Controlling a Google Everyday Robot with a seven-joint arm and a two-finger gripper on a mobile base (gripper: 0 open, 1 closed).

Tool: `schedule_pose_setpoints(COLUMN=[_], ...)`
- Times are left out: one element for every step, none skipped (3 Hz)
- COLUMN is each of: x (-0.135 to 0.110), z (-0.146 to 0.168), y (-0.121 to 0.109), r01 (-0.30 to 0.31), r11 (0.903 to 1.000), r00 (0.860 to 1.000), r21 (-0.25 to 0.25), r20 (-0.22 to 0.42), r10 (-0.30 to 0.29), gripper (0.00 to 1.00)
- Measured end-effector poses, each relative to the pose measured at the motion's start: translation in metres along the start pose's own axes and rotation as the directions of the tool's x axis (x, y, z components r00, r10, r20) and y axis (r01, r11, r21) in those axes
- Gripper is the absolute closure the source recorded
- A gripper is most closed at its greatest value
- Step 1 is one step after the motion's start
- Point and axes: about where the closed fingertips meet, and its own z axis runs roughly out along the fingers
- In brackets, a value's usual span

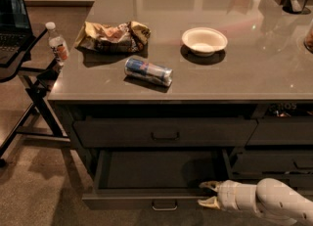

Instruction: Open middle drawer

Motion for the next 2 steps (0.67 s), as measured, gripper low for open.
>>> schedule_pose_setpoints(x=[0.0056,0.0036], z=[-0.0072,-0.0097], y=[0.0203,0.0207], r01=[-0.008,-0.008], r11=[1.0,1.0], r00=[1.0,1.0], r21=[0.004,0.004], r20=[-0.001,-0.001], r10=[0.008,0.008], gripper=[1.0,0.81])
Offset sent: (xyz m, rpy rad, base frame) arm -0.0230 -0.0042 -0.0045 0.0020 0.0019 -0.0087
